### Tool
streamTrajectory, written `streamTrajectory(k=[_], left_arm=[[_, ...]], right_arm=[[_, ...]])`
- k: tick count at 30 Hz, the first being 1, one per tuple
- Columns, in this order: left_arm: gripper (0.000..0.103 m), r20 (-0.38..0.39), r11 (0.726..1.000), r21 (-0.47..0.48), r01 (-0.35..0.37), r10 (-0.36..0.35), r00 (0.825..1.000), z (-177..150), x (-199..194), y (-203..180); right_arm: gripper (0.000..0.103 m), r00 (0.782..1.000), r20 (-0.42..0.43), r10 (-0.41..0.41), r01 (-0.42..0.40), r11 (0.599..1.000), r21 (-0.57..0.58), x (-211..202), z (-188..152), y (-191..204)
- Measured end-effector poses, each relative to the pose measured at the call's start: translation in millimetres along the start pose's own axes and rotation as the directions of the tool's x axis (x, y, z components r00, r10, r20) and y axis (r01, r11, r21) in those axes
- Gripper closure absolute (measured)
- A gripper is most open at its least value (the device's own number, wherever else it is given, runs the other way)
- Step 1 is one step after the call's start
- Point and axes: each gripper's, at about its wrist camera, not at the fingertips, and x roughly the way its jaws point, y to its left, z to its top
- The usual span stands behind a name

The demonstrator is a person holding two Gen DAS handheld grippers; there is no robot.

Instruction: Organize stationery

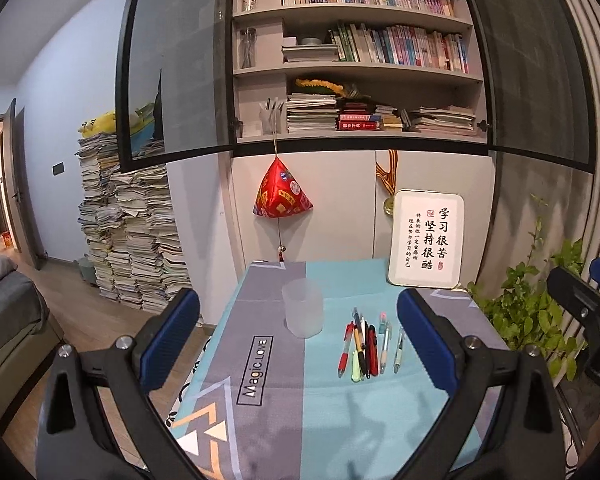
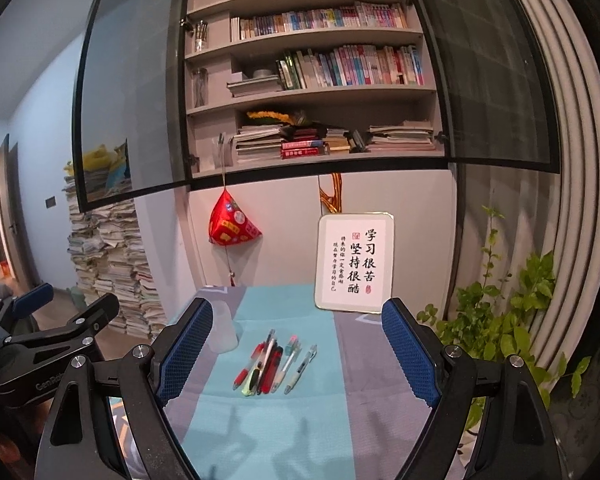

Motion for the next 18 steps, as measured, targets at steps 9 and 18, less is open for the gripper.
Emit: streamTrajectory(k=[9,18], left_arm=[[0.004,-0.026,0.998,0.018,0.063,-0.062,0.998,7.4,68.4,-14.0],[0.004,0.023,0.996,0.057,0.069,-0.071,0.997,29.7,81.2,-32.4]], right_arm=[[0.016,0.997,-0.073,-0.026,0.028,0.999,0.028,82.2,14.6,-3.9],[0.016,0.998,-0.063,-0.021,0.025,0.998,0.065,110.4,25.8,-12.8]])
